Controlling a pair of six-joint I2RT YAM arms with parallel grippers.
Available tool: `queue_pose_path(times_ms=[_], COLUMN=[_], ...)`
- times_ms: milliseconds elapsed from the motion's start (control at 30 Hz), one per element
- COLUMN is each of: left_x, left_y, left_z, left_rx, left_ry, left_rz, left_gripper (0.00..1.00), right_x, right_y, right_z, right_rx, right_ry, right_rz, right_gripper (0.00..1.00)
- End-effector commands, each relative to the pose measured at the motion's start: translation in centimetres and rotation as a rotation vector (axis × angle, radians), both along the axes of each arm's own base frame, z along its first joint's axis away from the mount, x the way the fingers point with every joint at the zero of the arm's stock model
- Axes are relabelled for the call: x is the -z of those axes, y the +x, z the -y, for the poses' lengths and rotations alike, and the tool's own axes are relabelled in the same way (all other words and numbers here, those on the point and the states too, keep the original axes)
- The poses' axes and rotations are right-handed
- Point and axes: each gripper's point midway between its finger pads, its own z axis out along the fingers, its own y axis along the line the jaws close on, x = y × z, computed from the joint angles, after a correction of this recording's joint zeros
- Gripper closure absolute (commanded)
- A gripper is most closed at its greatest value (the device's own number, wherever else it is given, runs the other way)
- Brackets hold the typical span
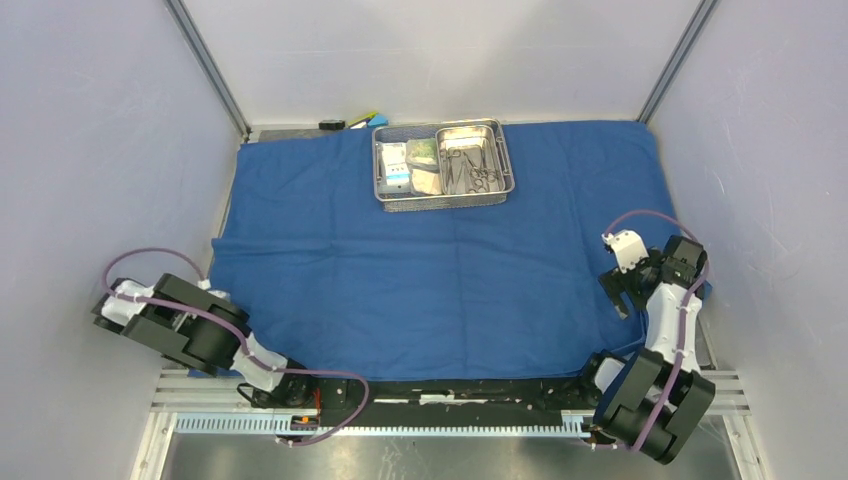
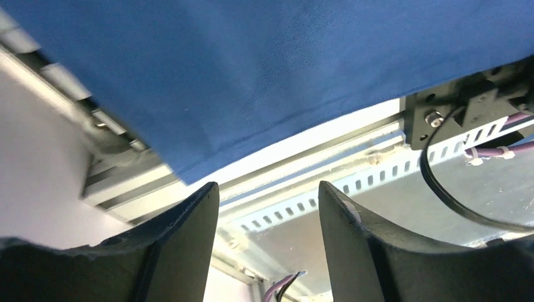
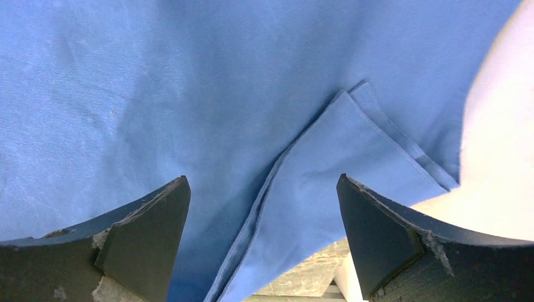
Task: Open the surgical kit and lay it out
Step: Smooth out the surgical kit at the center of the board.
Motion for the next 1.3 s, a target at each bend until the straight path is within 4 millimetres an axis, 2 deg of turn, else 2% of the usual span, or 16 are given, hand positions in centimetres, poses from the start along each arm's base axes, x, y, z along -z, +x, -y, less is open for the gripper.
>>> queue_pose_path(times_ms=[0, 100, 200, 333, 433, 533, 600, 667, 733, 800, 867, 967, 1033, 1167, 1267], left_x=[-5.3, -8.6, -11.0, -11.8, -12.3, -13.2, -13.6, -12.9, -11.3, -8.4, -6.6, -3.7, -2.5, -1.3, -0.3], left_y=[2.9, 5.7, 9.3, 14.7, 19.8, 25.9, 30.1, 33.5, 36.7, 39.6, 42.0, 44.4, 45.6, 47.7, 48.4], left_z=[1.1, 3.0, 4.6, 7.0, 8.9, 9.5, 8.9, 8.7, 8.3, 8.2, 8.4, 9.0, 9.2, 9.0, 7.8], left_rx=[0.043, 0.026, -0.022, -0.090, -0.144, -0.213, -0.288, -0.347, -0.401, -0.450, -0.473, -0.473, -0.470, -0.444, -0.429], left_ry=[-0.056, -0.130, -0.198, -0.255, -0.249, -0.201, -0.159, -0.154, -0.138, -0.142, -0.153, -0.129, -0.100, -0.013, 0.069], left_rz=[0.183, 0.349, 0.504, 0.566, 0.616, 0.709, 0.762, 0.759, 0.724, 0.649, 0.601, 0.553, 0.543, 0.550, 0.535], left_gripper=[0.31, 0.21, 0.16, 0.15, 0.14, 0.13, 0.12, 0.12, 0.12, 0.12, 0.12, 0.12, 0.12, 0.12, 0.12], right_x=[-3.8, -6.5, -8.7, -10.6, -11.2, -11.8, -12.1, -12.2, -12.2, -11.8, -10.9, -10.1, -9.3, -7.6, -6.8], right_y=[1.1, 2.1, 3.3, 5.3, 7.2, 9.9, 12.2, 14.4, 16.6, 18.6, 20.3, 22.3, 23.2, 24.1, 24.2], right_z=[0.2, 0.1, -0.4, -1.3, -2.4, -3.9, -5.3, -6.7, -7.4, -7.6, -7.4, -7.5, -7.7, -8.0, -7.9], right_rx=[-0.008, 0.007, 0.020, 0.011, -0.008, -0.028, -0.050, -0.057, -0.039, -0.016, 0.007, 0.018, 0.016, 0.012, 0.009], right_ry=[-0.027, -0.032, 0.004, 0.082, 0.138, 0.163, 0.170, 0.193, 0.221, 0.247, 0.253, 0.258, 0.265, 0.267, 0.259], right_rz=[0.093, 0.186, 0.265, 0.346, 0.380, 0.423, 0.461, 0.493, 0.524, 0.539, 0.532, 0.524, 0.507, 0.461, 0.440], right_gripper=[0.05, 0.05, 0.04, 0.04, 0.04, 0.04, 0.04, 0.03, 0.03, 0.03, 0.03, 0.03, 0.04, 0.04, 0.04])
